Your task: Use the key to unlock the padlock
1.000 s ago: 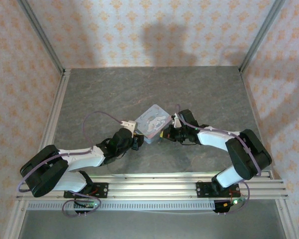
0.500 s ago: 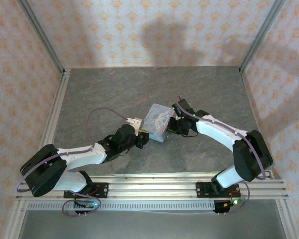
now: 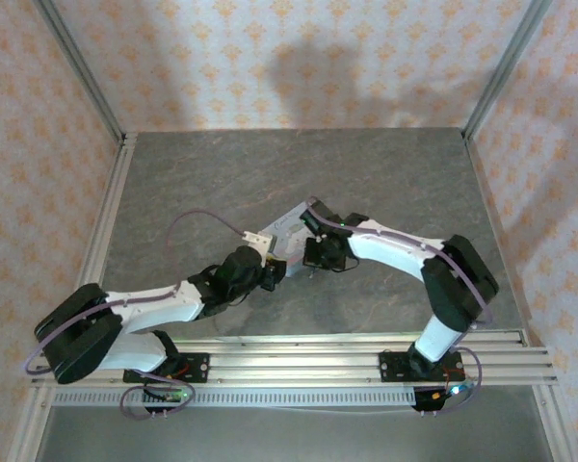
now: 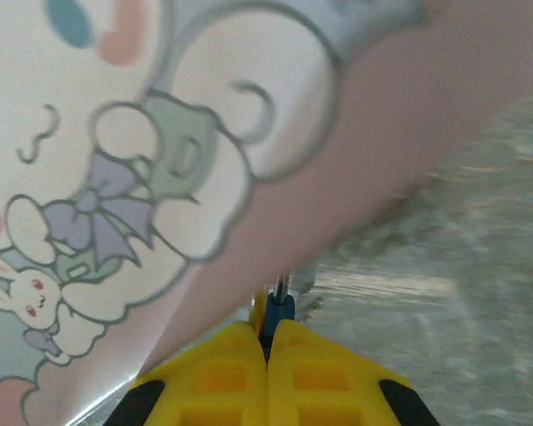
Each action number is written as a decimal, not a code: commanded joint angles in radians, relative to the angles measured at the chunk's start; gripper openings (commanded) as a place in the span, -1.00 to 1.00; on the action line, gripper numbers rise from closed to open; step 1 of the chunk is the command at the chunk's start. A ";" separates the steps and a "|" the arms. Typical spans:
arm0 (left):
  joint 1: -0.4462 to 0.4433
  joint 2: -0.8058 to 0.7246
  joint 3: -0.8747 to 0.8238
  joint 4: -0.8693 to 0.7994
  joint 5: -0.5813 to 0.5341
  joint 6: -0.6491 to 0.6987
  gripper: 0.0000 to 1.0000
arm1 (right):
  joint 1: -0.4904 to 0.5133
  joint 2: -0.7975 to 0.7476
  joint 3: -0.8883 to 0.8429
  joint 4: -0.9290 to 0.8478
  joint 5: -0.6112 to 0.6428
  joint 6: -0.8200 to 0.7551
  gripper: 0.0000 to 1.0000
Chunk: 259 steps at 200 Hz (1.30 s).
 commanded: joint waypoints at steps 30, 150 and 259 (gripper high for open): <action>-0.003 -0.106 -0.068 -0.073 -0.009 0.013 -0.48 | 0.090 0.110 0.141 -0.068 0.072 0.058 -1.00; -0.040 0.134 -0.149 0.396 0.039 0.118 -0.18 | 0.095 0.129 0.140 -0.038 -0.028 0.260 -1.00; 0.024 0.238 -0.205 0.549 0.056 0.155 -0.19 | 0.100 0.145 0.120 0.099 -0.044 0.491 -1.00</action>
